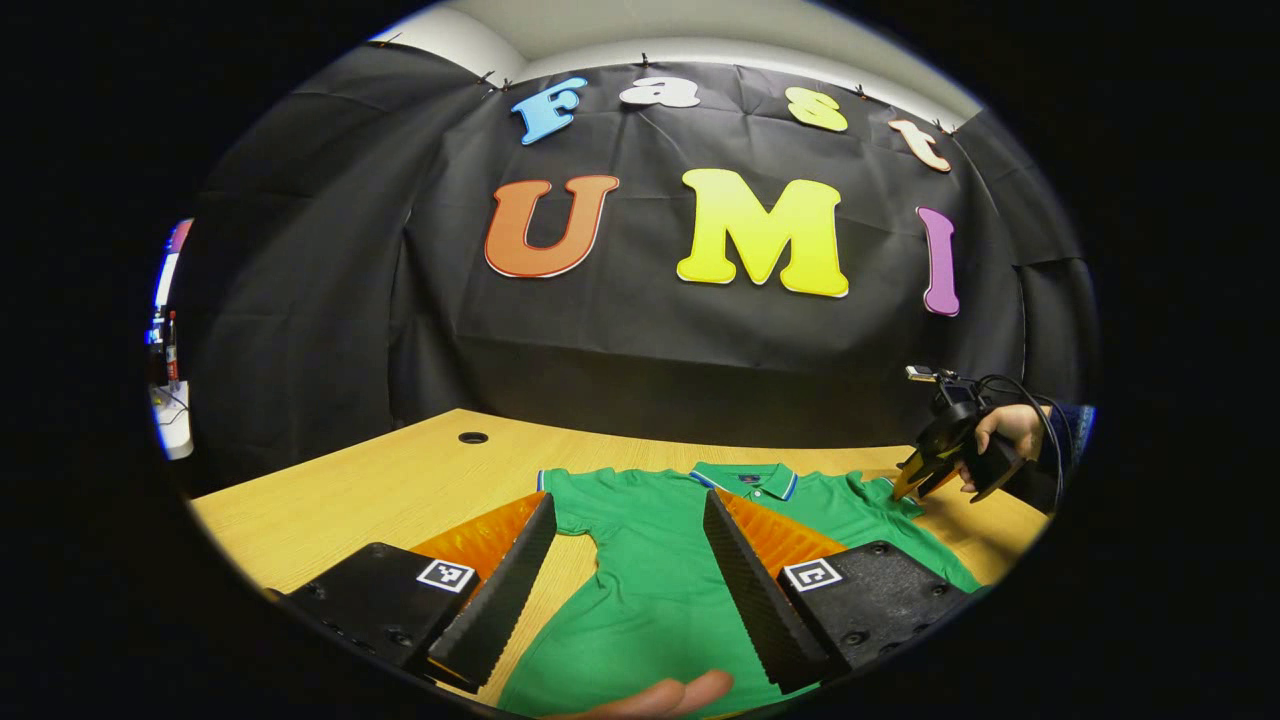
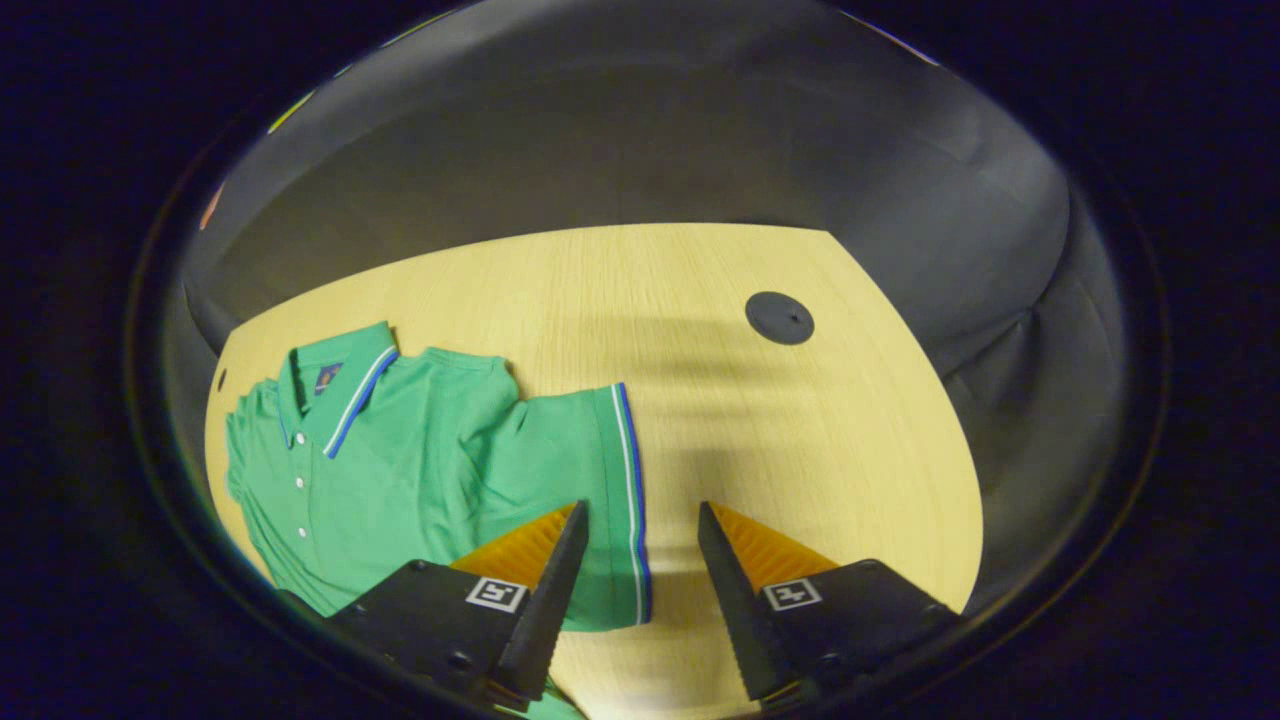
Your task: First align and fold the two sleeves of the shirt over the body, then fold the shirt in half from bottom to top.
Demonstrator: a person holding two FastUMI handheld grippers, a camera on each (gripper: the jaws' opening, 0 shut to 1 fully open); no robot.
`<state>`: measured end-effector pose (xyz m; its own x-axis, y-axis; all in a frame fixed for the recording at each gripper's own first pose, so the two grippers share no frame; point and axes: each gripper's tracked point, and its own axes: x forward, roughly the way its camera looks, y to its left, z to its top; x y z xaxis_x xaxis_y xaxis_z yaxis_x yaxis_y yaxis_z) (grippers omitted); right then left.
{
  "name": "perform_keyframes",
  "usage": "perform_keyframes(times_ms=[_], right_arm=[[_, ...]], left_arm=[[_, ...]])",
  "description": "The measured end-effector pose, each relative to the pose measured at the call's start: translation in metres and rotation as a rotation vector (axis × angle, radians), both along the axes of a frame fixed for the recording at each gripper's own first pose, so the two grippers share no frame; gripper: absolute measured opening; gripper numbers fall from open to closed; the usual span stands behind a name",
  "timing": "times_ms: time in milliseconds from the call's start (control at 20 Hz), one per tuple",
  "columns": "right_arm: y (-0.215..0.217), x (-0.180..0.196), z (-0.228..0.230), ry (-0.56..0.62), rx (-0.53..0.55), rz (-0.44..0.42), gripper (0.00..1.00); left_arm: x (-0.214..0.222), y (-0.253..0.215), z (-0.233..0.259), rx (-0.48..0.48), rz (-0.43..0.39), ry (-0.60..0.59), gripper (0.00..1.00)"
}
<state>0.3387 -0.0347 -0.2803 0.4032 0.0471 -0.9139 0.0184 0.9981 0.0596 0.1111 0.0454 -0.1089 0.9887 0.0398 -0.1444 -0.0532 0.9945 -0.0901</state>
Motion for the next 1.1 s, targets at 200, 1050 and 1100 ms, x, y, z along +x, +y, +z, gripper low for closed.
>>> perform_keyframes(times_ms=[200,1050,1100], right_arm=[[0.002,0.005,-0.003,0.007,-0.001,0.005,0.63],[0.008,0.003,0.041,-0.109,0.036,0.073,0.00],[-0.001,0.004,0.040,-0.115,-0.022,0.087,0.00]], left_arm=[[0.000,-0.003,-0.003,-0.013,-0.008,0.007,0.96],[-0.009,0.006,0.022,0.040,0.010,-0.050,0.96],[-0.009,0.007,0.022,0.042,0.013,-0.048,0.96]])
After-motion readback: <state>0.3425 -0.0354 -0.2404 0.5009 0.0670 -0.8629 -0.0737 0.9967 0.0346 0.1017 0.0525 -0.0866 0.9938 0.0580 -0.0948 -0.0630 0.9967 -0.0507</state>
